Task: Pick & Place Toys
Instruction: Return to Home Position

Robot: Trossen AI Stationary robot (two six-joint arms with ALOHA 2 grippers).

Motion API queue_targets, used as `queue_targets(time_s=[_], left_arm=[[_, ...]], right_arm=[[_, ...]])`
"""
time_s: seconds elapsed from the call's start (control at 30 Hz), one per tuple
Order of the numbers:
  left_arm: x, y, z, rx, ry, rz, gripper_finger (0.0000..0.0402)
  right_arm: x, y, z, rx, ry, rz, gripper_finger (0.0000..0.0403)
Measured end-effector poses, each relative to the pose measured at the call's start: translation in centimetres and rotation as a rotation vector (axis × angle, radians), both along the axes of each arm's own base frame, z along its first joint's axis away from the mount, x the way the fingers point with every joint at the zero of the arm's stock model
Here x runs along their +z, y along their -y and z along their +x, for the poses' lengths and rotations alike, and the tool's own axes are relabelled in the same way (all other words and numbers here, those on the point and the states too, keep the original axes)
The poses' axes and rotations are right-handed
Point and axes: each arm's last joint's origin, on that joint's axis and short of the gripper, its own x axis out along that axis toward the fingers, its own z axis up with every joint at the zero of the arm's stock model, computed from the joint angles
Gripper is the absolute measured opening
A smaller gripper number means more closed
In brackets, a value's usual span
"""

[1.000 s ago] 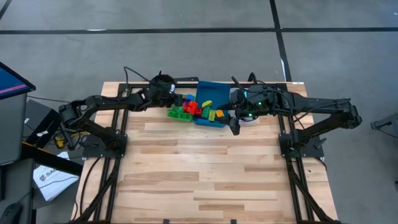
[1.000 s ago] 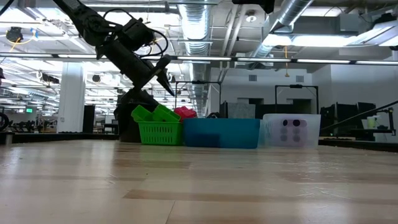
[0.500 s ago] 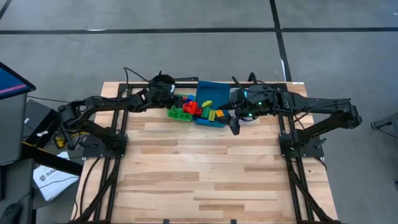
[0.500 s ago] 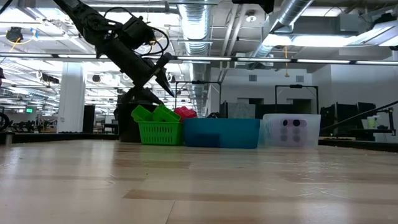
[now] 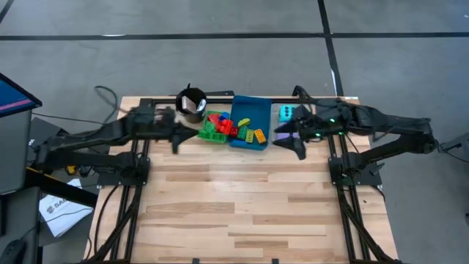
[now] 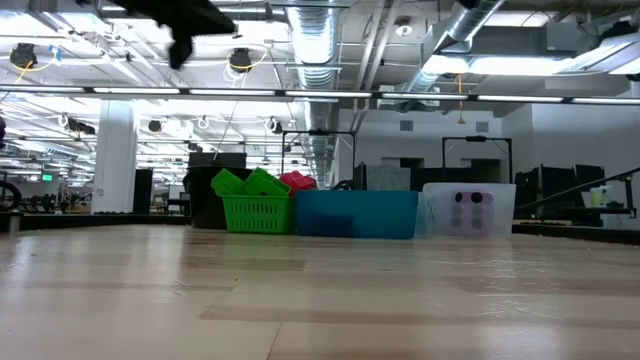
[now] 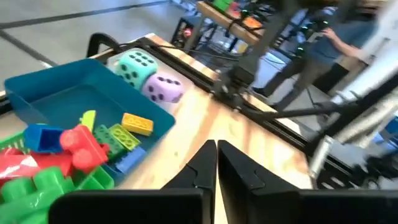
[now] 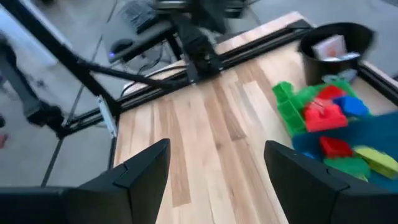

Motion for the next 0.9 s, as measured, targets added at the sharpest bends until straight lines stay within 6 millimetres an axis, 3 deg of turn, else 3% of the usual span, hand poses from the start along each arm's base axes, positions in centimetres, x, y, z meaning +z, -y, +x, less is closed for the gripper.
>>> queue_targets(time_s=[0.17, 0.37, 0.57, 0.7, 0.9], left_arm=[[0.9, 2.6, -3.6, -0.096, 0.012, 0.002, 0.0006], [0.6, 4.0, -6.5, -0.168, -0.036, -0.033, 0.0002], [-0.3, 4.4, -8.4, -0.125, -0.025, -0.074, 0.0001], [-3.0, 4.7, -8.8, -0.136, 0.091, -0.118, 0.0004], [-10.4, 5.3, -8.2, -0.178, 0.197, -0.266, 0.0001]], right_arm=[[-0.9, -1.0, -3.7, -0.098, -0.01, 0.11, 0.0255], [-2.6, -2.2, -7.3, -0.168, 0.023, 0.211, 0.0255], [-6.4, -2.7, -10.1, -0.204, 0.019, 0.169, 0.0255], [-10.5, -2.9, -11.6, -0.164, 0.005, 0.166, 0.0255], [-16.0, -3.5, -12.1, -0.08, 0.212, 0.276, 0.0255]])
